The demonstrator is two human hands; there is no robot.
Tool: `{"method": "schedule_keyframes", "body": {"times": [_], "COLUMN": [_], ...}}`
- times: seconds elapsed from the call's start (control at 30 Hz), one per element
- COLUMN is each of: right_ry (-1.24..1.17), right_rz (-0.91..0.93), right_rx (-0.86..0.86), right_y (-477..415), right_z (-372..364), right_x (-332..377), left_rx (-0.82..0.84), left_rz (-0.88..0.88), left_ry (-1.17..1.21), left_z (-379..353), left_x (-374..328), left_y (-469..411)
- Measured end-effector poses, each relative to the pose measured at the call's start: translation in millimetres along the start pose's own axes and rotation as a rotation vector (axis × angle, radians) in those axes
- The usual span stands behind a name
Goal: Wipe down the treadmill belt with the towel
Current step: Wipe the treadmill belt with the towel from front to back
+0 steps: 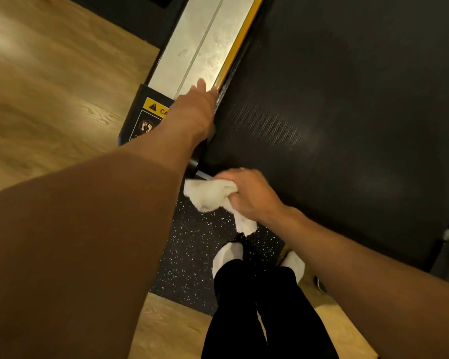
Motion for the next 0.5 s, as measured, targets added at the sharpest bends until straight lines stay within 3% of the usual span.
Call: {"method": "schedule_keyframes", "body": {"times": [0.13, 0.2, 0.27, 0.33, 0.43, 0.5], "right_ry": [-0.115, -0.038, 0.104, 0.174, 0.030, -0.065], "right_rz": [-0.070, -0.138, -0.226, -0.207, -0.062, -0.035], "right_rx": [-0.525, -0.624, -0.576, -0.408, -0.121, -0.075], "right_y": [-29, -56, -72, -64, -23, -9], "right_z": [65, 93, 88, 52, 13, 18], "right_x": [-1, -7, -13, -15, -4, 0], "left_rx": [0.007, -0.026, -0.039, -0.021, 0.011, 0.023], "left_rz": [0.010, 0.002, 0.000, 0.001, 0.005, 0.004], "left_ry": [0.018, 0.027, 0.022, 0.023, 0.029, 0.032], "left_z": [-5, -6, -5, -3, 1, -1], "left_x": [0, 1, 2, 3, 2, 0], "left_y": [-2, -3, -3, -3, -1, -1]}}
Point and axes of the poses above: each hand's wrist, its own y-axis away from the middle knuckle, its own z-axis out of the back of the hand, x = y × z, the point moved 3 cm from there along -y, towards the middle knuckle, and after that the axes turned 6 degrees about -y, right-handed, at the moved point
